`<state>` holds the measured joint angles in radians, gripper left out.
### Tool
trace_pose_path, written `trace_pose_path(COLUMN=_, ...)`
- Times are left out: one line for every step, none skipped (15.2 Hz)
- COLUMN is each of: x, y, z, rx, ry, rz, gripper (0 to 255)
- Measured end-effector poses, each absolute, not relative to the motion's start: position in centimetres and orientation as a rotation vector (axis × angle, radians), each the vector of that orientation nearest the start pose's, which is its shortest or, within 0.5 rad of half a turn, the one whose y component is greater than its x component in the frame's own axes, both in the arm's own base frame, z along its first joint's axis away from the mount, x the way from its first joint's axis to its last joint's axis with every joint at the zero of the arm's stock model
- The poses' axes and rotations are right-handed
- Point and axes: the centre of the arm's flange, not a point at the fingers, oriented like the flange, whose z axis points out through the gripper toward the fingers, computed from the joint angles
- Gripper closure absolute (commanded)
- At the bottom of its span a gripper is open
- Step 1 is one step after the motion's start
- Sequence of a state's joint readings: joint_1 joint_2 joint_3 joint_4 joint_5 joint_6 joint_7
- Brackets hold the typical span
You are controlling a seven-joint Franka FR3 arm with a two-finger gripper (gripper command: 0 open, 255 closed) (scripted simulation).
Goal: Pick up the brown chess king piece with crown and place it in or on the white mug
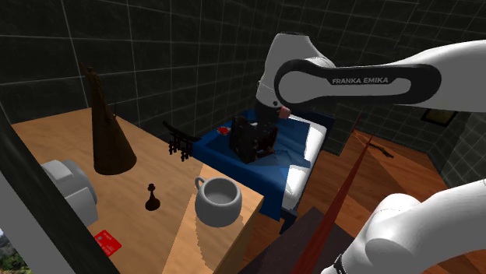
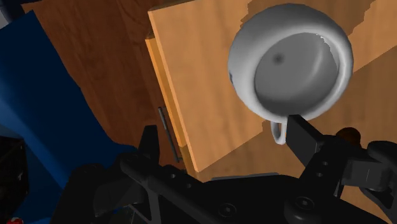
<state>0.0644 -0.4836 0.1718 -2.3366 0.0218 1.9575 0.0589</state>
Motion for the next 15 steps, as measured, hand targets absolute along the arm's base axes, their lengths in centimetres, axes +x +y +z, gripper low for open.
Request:
trace_pose_path(x=41.0, y=11.9, z=51.9, rx=-3.17, ry=-0.255, rz=-0.171, gripper=0)
trace_pose_path(x=41.8, y=12.8, z=51.3, rx=-3.167, ry=-0.264, rz=-0.173, gripper=0)
trace_pose_path(x=42.4, y=13.8, z=50.8, rx=-3.165, ry=-0.272, rz=-0.174, gripper=0)
trace_pose_path(x=42.8, y=14.7, z=50.3, rx=-3.163, ry=-0.281, rz=-0.176, gripper=0)
trace_pose_path(x=43.2, y=15.6, z=49.9, rx=-3.16, ry=-0.289, rz=-0.178, gripper=0)
trace_pose_path(x=43.9, y=16.7, z=49.4, rx=-3.158, ry=-0.298, rz=-0.18, gripper=0)
trace_pose_path(x=44.2, y=17.6, z=48.7, rx=-3.155, ry=-0.307, rz=-0.181, gripper=0)
trace_pose_path(x=44.5, y=19.0, z=48.1, rx=-3.152, ry=-0.316, rz=-0.183, gripper=0)
trace_pose_path(x=45.1, y=20.0, z=47.7, rx=-3.15, ry=-0.324, rz=-0.185, gripper=0)
trace_pose_path(x=45.8, y=21.2, z=47.1, rx=-3.147, ry=-0.333, rz=-0.187, gripper=0)
trace_pose_path(x=46.3, y=22.2, z=46.5, rx=-3.144, ry=-0.341, rz=-0.188, gripper=0)
trace_pose_path(x=47.0, y=23.2, z=46.0, rx=-3.141, ry=-0.35, rz=-0.19, gripper=0)
trace_pose_path(x=47.7, y=24.4, z=45.6, rx=-3.138, ry=-0.358, rz=-0.192, gripper=0)
trace_pose_path(x=48.1, y=25.4, z=45.0, rx=-3.135, ry=-0.367, rz=-0.193, gripper=0)
trace_pose_path(x=48.7, y=26.3, z=44.5, rx=-3.132, ry=-0.375, rz=-0.195, gripper=0)
